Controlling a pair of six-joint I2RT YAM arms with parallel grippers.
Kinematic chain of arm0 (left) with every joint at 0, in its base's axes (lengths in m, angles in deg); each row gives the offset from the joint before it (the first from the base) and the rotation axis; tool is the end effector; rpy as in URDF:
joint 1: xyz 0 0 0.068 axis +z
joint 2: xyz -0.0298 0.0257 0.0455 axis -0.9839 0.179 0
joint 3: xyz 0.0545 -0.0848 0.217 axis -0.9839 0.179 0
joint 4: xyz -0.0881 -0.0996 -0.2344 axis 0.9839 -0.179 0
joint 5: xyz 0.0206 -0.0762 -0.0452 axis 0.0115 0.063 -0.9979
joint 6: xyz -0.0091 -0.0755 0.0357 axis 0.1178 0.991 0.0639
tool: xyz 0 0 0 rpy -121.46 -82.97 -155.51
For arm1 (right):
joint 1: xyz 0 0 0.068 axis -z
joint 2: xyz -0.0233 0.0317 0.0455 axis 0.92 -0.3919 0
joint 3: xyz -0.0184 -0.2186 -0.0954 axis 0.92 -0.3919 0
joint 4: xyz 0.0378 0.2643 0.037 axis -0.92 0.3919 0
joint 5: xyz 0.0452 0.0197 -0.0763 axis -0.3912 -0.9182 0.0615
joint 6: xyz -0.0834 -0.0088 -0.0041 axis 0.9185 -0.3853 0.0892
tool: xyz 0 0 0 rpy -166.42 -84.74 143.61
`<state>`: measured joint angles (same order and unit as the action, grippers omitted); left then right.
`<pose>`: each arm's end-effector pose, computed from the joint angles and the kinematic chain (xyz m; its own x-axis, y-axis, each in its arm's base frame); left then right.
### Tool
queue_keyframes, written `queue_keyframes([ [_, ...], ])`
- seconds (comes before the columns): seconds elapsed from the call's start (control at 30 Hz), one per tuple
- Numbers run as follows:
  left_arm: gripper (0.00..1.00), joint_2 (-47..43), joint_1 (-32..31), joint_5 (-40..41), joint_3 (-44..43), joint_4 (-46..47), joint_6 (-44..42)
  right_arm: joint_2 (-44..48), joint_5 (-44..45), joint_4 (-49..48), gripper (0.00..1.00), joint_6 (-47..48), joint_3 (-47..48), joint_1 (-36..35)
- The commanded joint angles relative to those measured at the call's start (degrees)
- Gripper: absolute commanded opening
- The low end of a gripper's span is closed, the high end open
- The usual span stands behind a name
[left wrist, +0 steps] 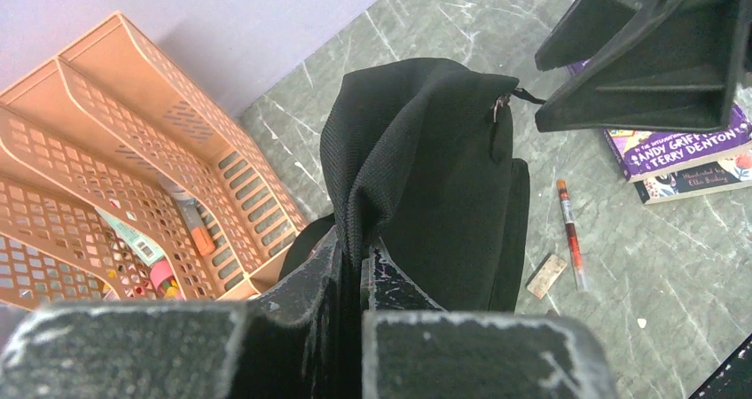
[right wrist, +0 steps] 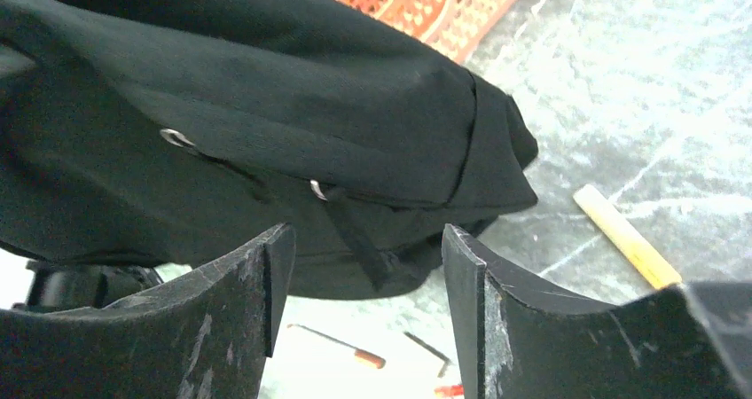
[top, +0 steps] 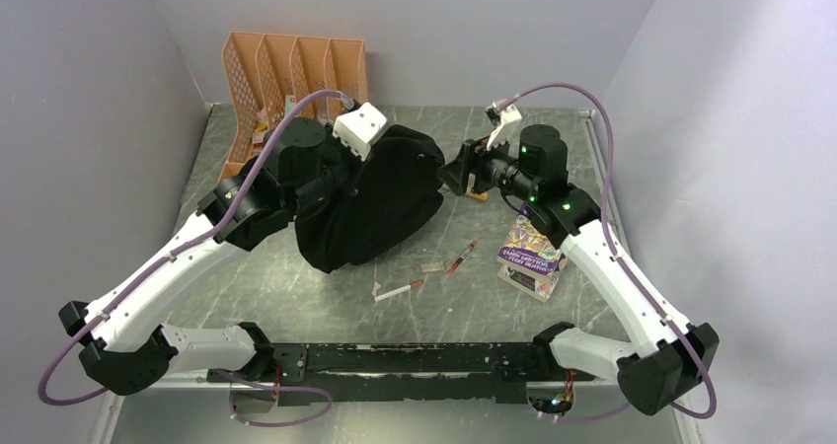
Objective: Pack the student bag
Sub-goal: Unzip the student bag at the center of the board.
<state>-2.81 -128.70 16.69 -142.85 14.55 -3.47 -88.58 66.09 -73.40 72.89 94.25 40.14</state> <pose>0.2107 -0.2169 0.4156 -0.0847 0.3360 -0.9380 0.6131 0.7597 0.2168 0.2675 0.1616 0.3459 -0.3957 0.0713 -0.9156 -0.6246 0.7100 0.3252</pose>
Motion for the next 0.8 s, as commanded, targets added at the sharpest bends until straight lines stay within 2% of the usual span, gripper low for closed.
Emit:
queue_keyframes([
  [0.0,0.05,-2.05,-0.18,-0.08,0.1,-0.97,-1.13,-1.4,0.31,6.08,0.65,4.89,1.16,0.06],
  [0.23,0.05,-2.84,-0.16,-0.7,0.52,-1.0,-1.04,-2.34,-3.57,4.15,0.47,5.05,0.99,0.06],
  [0.4,0.05,-3.2,-0.18,-0.58,1.1,-0.83,-1.0,-2.44,-5.01,2.41,0.27,4.21,0.56,0.05],
  [0.6,0.05,-3.6,-0.13,0.04,1.19,-0.73,-1.2,-2.0,-0.56,2.68,0.0,3.37,-0.57,0.01],
  [0.77,0.05,-3.7,-0.19,1.79,1.38,-0.46,-1.13,-2.98,2.4,3.51,0.0,2.78,-2.58,0.06],
])
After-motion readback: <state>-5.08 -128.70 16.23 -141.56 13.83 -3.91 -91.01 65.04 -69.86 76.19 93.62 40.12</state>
